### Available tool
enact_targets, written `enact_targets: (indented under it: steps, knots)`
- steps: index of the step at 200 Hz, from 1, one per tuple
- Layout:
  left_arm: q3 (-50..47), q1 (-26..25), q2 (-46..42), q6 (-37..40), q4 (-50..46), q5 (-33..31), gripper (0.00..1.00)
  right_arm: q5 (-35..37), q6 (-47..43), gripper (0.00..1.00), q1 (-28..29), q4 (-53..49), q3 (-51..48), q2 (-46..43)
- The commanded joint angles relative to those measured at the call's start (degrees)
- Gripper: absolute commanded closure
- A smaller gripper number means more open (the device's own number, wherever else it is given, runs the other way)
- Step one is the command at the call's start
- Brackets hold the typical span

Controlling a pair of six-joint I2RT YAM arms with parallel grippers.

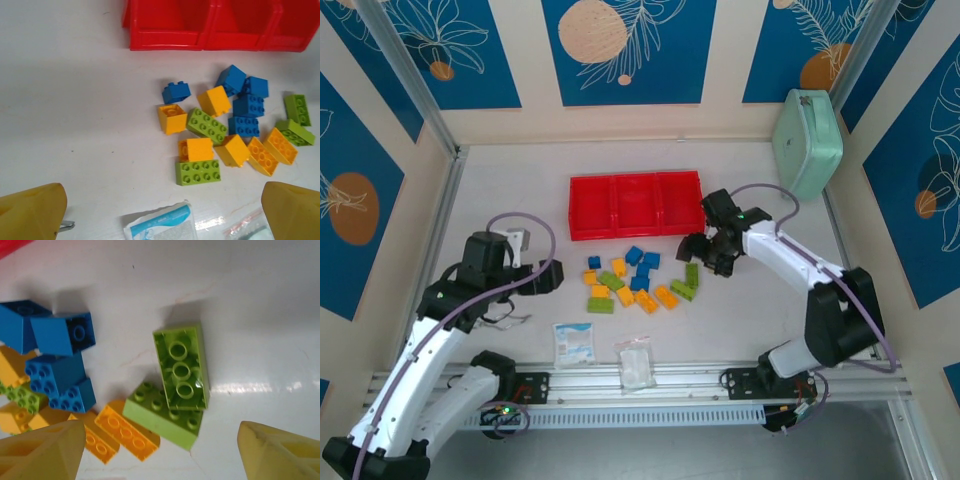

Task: Sort the legos into containers by color
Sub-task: Pick up the lego from the center of the table.

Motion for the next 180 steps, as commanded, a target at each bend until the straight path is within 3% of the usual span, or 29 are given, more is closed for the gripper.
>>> enact_targets:
  steps: [1, 108, 180]
  knots:
    - [0.6, -0.3, -0.8, 2.3, 0.3, 5.7, 0.01, 4.0, -1.0, 0.21, 2.1, -2.4, 4.0, 4.3]
    - [-2.5, -0.4, -3.1, 4.2, 4.0, 10.0, 0.01, 10.9, -1.2, 0.30, 5.4, -5.4, 7.9, 17.2]
    - [-2.9, -0.4, -2.4, 4.1, 4.8, 10.5, 0.01, 13.1, -3.8, 0.53, 7.0, -4.9, 9.7, 21.5]
